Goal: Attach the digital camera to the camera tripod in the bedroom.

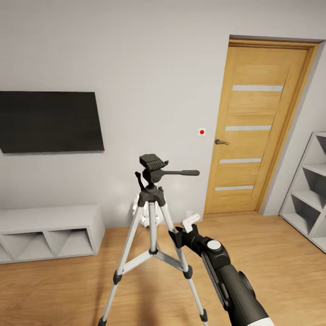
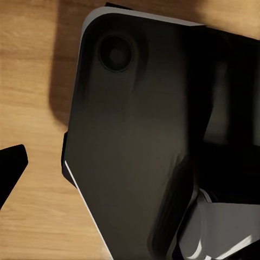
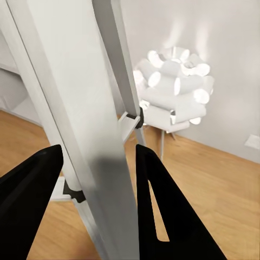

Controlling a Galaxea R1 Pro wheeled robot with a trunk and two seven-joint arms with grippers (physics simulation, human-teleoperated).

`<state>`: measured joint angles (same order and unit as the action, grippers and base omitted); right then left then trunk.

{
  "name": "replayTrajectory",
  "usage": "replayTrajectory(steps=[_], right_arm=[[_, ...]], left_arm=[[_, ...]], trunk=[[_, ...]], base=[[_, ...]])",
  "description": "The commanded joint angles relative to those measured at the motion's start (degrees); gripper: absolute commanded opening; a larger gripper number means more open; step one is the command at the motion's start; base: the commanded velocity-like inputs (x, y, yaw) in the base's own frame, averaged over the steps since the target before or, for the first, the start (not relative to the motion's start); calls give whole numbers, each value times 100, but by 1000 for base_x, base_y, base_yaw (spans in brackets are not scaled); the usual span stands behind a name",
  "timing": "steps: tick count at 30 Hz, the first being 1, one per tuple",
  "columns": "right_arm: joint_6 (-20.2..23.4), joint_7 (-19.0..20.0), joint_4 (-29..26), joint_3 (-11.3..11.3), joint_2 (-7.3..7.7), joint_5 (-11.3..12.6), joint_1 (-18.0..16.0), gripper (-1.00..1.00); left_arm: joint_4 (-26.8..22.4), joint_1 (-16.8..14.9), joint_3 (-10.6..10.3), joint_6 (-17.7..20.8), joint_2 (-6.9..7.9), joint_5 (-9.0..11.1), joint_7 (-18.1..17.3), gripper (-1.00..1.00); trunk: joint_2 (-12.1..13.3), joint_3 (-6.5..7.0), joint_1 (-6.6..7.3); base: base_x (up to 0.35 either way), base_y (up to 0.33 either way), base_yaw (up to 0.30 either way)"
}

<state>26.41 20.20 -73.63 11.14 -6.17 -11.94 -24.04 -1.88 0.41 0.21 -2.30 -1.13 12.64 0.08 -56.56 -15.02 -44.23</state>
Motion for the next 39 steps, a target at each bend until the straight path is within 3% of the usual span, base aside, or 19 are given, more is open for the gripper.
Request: replayTrajectory(steps=[1, 16, 19, 39], right_arm=[[-6, 27, 16, -4, -6, -40, -5, -100], [-137, -24, 163, -40, 26, -33, -5, -100], [-244, -13, 160, -58, -32, -58, -10, -100], [209, -42, -401, -87, 12, -13, -13, -100]], left_arm=[[-11, 3, 0, -7, -1, 36, 1, 100], [-6, 3, -3, -7, 8, 28, -4, 100], [-21, 3, -3, -7, 3, 33, -3, 100], [-31, 3, -6, -7, -1, 36, 1, 100]], trunk=[[-5, -6, -1], [-5, -6, -1], [-5, -6, -1], [-5, -6, -1]], base=[[0, 0, 0], [0, 0, 0], [0, 0, 0], [0, 0, 0]])
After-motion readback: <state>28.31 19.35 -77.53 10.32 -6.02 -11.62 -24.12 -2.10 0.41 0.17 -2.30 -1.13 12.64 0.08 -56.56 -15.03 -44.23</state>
